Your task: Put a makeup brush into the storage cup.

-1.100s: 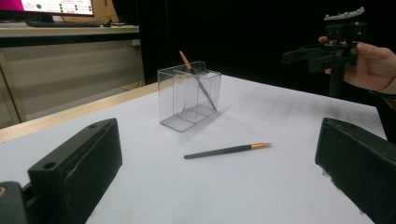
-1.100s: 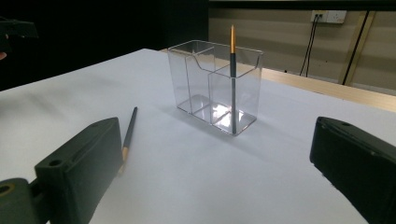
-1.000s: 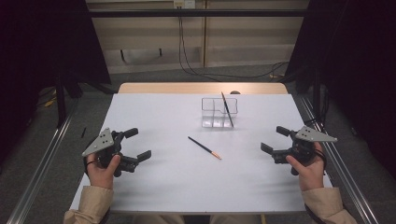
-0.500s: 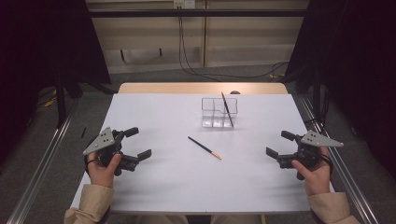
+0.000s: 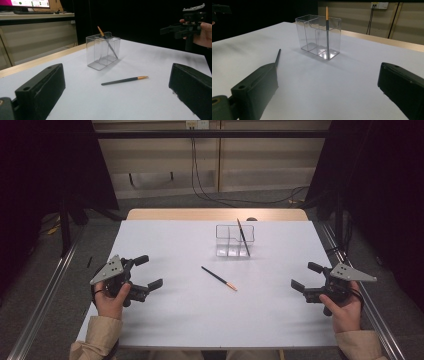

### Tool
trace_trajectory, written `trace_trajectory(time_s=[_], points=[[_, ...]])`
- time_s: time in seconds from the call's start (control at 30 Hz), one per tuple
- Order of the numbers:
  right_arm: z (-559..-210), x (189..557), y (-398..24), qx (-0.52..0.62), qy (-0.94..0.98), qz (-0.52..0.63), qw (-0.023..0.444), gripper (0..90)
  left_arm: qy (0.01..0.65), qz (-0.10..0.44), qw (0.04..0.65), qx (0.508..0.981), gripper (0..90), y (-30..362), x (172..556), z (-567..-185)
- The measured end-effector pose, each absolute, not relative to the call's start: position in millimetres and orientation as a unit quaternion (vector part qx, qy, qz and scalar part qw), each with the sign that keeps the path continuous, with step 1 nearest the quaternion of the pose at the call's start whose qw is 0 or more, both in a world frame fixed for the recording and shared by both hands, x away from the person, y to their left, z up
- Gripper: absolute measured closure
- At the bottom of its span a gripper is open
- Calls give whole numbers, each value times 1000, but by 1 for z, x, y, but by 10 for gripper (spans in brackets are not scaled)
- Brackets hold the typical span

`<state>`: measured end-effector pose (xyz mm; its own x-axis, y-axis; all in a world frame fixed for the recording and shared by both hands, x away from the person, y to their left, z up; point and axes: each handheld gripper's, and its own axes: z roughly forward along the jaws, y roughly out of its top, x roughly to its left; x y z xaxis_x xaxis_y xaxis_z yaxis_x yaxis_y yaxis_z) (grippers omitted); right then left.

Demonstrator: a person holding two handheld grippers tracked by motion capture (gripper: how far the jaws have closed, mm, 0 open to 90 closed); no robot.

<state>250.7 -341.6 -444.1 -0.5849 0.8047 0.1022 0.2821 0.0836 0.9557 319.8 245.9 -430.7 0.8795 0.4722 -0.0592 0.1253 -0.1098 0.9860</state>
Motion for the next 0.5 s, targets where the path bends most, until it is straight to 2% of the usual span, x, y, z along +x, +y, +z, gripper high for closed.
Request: trace_trajectory(time_s=[0.5], points=[[-445,247,-345,389,698,551,241,22,203,139,638,730,5,246,321,-430]])
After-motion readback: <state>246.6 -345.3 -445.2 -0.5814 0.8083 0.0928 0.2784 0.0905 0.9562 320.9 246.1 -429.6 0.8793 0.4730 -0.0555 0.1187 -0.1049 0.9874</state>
